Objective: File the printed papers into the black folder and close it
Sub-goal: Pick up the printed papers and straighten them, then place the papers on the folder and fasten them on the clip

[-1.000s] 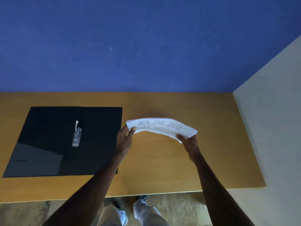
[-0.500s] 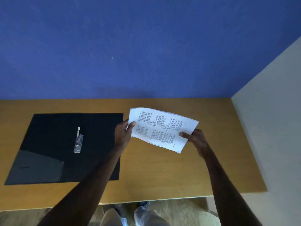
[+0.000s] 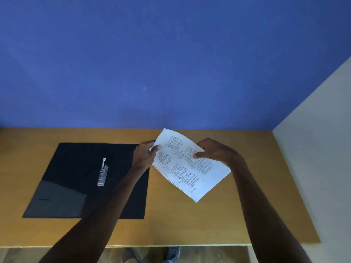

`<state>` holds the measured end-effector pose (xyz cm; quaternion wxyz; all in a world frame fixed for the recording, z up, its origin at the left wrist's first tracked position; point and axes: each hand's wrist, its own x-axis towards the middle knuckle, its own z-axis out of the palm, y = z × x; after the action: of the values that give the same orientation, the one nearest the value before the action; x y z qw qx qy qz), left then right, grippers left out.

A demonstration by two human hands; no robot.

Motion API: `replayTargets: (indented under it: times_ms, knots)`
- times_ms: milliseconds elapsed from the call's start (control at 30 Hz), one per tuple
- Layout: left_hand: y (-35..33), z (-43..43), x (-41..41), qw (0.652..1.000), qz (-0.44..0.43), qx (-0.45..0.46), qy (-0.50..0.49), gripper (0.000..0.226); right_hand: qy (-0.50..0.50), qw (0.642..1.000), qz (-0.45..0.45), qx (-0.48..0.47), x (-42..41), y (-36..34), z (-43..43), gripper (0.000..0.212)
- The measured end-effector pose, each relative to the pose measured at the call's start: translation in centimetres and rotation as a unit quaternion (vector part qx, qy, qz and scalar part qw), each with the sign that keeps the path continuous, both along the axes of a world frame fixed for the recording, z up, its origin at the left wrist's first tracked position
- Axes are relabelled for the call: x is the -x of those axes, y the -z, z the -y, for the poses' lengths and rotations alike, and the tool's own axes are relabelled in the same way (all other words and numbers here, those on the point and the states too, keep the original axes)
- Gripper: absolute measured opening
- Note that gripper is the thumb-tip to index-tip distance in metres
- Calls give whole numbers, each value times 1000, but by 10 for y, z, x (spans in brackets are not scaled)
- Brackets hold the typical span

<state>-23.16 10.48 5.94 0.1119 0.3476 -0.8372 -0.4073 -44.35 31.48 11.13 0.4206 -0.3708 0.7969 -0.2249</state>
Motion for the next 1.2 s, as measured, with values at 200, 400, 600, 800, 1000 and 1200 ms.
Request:
replayTargets:
  times_ms: [200, 400, 600, 800, 1000, 1200]
  knots:
    - [-4, 14, -16, 999, 0, -51, 4, 26, 71, 996, -18, 46, -35, 26, 11, 26]
    - [3, 21, -40, 988, -25, -112, -99, 78, 178, 970, 94, 133, -68, 43, 23, 23]
    - [19, 36, -90, 914, -60, -336, -218, 85, 243, 932, 204, 178, -109, 49, 52, 28]
    - [35, 39, -125, 898, -29, -396, -191, 41, 340, 897, 220, 175, -144, 64, 75, 27]
    - [70, 91, -197, 914, 26, -358, -192, 37, 380, 888, 225, 126, -221, 90, 142, 27]
    - [82, 102, -214, 924, 59, -328, -187, 41, 405, 880, 229, 96, -244, 108, 157, 27]
